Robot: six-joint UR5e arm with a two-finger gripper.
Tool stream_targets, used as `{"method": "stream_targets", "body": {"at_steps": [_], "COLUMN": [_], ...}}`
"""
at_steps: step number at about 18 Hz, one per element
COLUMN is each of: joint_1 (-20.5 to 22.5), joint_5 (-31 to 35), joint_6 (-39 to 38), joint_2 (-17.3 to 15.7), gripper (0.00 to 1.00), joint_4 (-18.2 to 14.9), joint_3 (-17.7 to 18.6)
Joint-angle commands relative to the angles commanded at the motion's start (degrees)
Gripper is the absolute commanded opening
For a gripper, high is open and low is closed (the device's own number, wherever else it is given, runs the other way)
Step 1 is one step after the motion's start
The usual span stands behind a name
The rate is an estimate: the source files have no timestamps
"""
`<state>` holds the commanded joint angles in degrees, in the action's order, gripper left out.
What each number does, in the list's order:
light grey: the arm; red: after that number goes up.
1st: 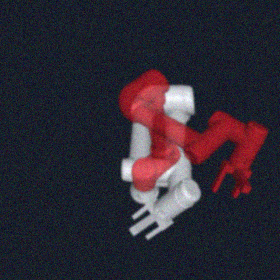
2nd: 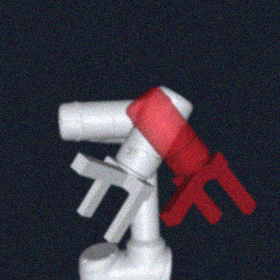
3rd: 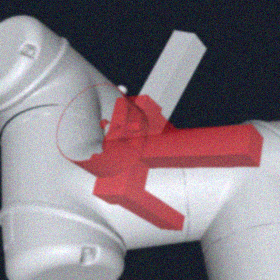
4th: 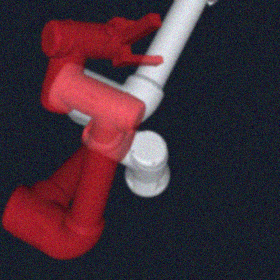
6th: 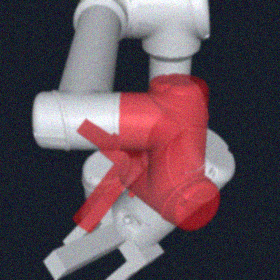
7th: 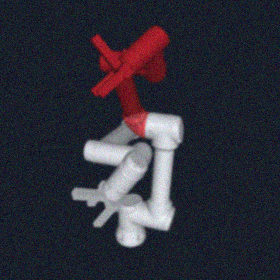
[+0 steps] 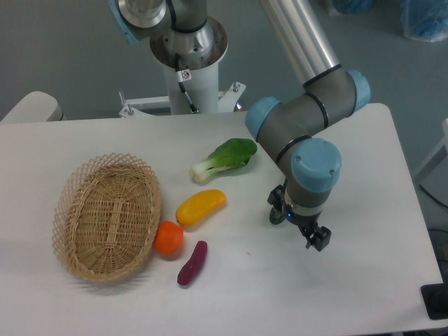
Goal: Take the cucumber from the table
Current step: 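Lower the gripper over the dark green cucumber and align fingers around it, then close the gripper on the dark green cucumber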
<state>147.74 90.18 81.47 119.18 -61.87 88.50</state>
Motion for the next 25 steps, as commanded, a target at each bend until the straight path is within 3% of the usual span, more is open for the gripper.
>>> {"method": "stream_targets", "body": {"at_steps": [8,14,23,25], "joint_1": [1.23,2.20,3.25,3.17], "joint_5": [-1.23,-0.80,-0.71,-0.62], "joint_6": [0.53,0.70,-0.17,-0.26], "joint_2": [-1.23,-1.50,-1.85,-1.85], "gripper": [1.00,1.00,0.95,0.92], "joint_4": [0.53,7.38,7.82,9.31], "joint_3": [2.64,8.44,11.87,12.39]}}
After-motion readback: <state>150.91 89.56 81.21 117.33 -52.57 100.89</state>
